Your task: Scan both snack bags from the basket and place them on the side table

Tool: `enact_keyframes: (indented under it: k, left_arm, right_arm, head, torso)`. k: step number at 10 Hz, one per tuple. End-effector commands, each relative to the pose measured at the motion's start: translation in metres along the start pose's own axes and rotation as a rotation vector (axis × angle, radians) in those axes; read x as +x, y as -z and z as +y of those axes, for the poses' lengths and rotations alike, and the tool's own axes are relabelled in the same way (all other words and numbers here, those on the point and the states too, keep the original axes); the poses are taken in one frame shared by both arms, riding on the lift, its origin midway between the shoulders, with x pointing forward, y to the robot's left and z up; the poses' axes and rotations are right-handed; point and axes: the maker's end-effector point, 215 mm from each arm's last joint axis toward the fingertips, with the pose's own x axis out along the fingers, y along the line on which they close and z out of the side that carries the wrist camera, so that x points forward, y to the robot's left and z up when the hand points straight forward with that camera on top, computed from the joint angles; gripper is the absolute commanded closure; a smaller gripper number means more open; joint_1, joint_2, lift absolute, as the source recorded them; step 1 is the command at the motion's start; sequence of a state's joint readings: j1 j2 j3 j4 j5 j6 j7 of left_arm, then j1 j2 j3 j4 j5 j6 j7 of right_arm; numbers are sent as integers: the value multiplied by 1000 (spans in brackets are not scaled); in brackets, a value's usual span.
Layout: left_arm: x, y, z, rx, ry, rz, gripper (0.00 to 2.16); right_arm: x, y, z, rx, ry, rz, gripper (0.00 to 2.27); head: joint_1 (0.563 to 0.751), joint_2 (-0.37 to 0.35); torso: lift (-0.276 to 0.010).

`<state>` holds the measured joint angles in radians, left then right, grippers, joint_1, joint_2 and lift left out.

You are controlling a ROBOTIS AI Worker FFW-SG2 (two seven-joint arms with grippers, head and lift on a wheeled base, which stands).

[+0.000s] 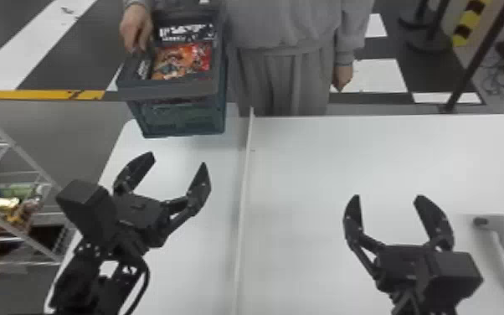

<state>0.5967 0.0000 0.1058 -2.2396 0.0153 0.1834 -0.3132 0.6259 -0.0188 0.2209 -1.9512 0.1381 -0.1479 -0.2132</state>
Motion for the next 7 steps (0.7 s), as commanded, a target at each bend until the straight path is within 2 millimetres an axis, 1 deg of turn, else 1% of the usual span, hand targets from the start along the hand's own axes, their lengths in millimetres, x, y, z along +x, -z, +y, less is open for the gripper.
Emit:
enact_keyframes:
  k: [1, 7]
  left_arm:
    - [0, 1, 0, -3, -1, 1, 100]
    - [0, 2, -2, -6, 3, 3, 100]
  right_arm:
    - [0, 0, 0, -1, -1, 0, 66]
    - [0, -1, 0, 1, 0, -3, 66]
  head:
    - [695, 98]
    - [695, 96]
  torso:
    - [-75]
    - [-75]
